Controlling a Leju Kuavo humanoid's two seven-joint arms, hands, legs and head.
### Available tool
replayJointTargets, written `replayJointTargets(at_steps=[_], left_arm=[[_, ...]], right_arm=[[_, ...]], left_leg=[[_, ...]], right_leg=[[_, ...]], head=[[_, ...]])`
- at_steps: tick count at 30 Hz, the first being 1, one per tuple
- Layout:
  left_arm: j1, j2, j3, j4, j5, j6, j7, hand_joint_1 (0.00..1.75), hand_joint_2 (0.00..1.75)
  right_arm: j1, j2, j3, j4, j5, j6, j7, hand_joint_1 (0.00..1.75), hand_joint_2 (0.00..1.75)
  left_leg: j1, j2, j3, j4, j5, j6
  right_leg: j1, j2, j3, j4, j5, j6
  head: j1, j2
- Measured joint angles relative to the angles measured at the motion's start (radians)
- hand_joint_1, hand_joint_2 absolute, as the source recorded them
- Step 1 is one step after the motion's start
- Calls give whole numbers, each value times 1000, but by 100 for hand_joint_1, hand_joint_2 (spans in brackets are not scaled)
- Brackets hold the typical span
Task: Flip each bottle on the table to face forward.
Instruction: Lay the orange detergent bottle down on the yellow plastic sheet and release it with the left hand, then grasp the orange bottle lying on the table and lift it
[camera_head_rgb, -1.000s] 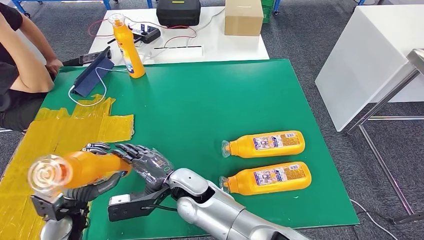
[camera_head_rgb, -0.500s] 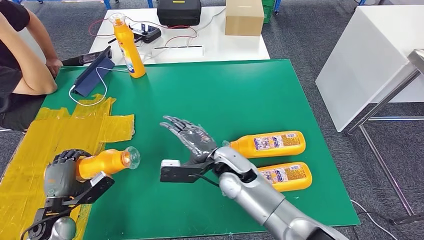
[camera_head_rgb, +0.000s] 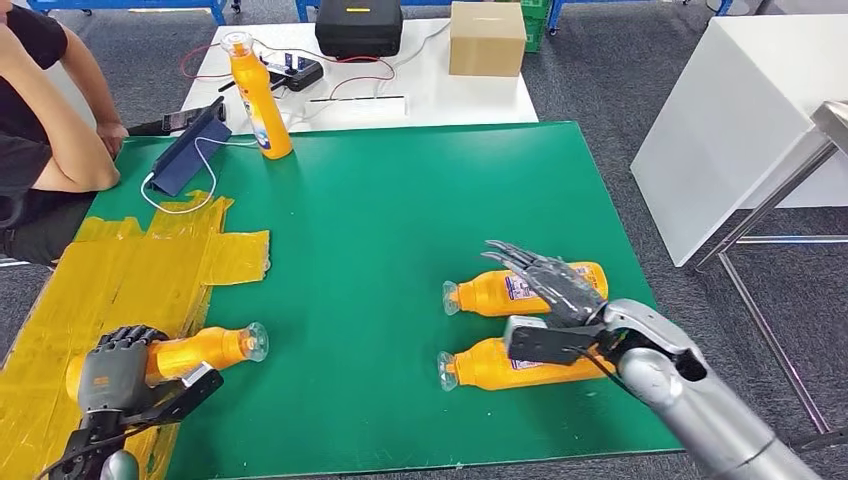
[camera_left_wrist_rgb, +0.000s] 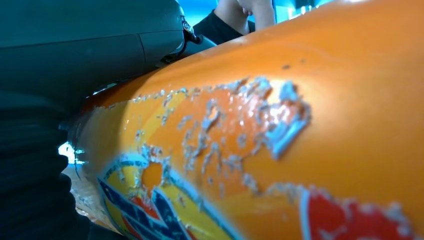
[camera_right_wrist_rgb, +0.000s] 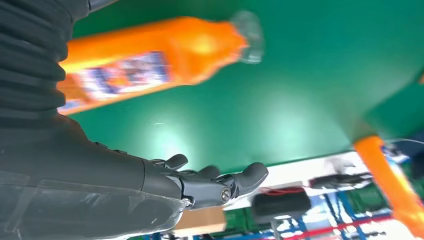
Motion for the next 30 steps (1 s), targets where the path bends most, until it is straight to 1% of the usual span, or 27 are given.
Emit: replayJointTargets(at_steps=[1, 2, 3, 6, 9, 12, 16, 21, 24, 27, 30], left_arm=[[-2, 3, -1, 6, 0, -3, 3, 31, 87], [-3, 6, -2, 10, 0, -5, 7, 0, 44], [-5, 8, -3, 16, 1, -8, 11, 0, 0], [-8, 13, -4, 27, 20, -18, 8, 0, 0], [-6, 21, -1, 30, 61, -23, -20, 0, 0], [-5, 23, 1, 29, 147, -34, -82, 0, 0], [9, 20, 2, -4, 327, -80, -191, 0, 0], [23, 11, 1, -39, 418, -114, -239, 0, 0], [37, 1, 1, -77, 558, -165, -310, 0, 0], [62, -21, 0, -138, 688, -220, -368, 0, 0], [86, -48, -2, -200, 741, -246, -384, 0, 0]], right_arm=[[9, -27, -13, -17, -9, 8, 2, 0, 175], [19, -52, -25, -32, -19, 14, 5, 0, 175], [34, -79, -36, -51, -31, 20, 9, 0, 175], [119, -169, -82, -123, -69, 27, 15, 0, 175], [215, -246, -148, -191, -86, 41, 16, 0, 175], [305, -298, -200, -246, -86, 71, 22, 0, 175], [404, -351, -255, -301, -70, 89, 37, 0, 175], [464, -380, -287, -332, -58, 95, 44, 0, 175], [474, -384, -290, -335, -23, 104, 53, 0, 175], [478, -374, -279, -321, 63, 83, 58, 0, 175], [478, -347, -255, -288, 148, 44, 60, 0, 175]], left_leg=[[0, 0, 1, 0, 0, 0], [0, 1, 2, 0, 0, 0], [1, 1, 3, 0, 0, 0], [1, -2, 4, 0, 3, -1], [1, -3, 4, 0, 4, -4], [1, -2, 4, 0, 4, -4], [0, -3, 3, 0, 4, -4], [-1, -2, 3, 0, 3, -3], [-2, -2, 4, 0, 3, -3], [-2, -2, 3, 0, 3, -3], [-2, -1, 3, 0, 3, -2]], right_leg=[[0, 0, 1, 0, 0, 0], [0, 1, 1, 0, 0, 0], [1, 1, 2, 0, 0, 0], [2, -2, 4, 0, 0, 0], [2, -4, 5, 1, 0, 0], [2, -4, 4, 1, -1, 0], [0, -4, 5, 1, -2, 3], [0, -4, 4, 1, -2, 3], [0, -4, 4, 1, -2, 3], [0, -4, 3, 1, -2, 3], [0, -4, 2, 1, -2, 3]], head=[[0, 0], [0, 0], [-1, 0], [0, 0], [0, 0], [0, 0], [0, 0], [0, 0], [0, 0], [0, 0], [0, 0]])
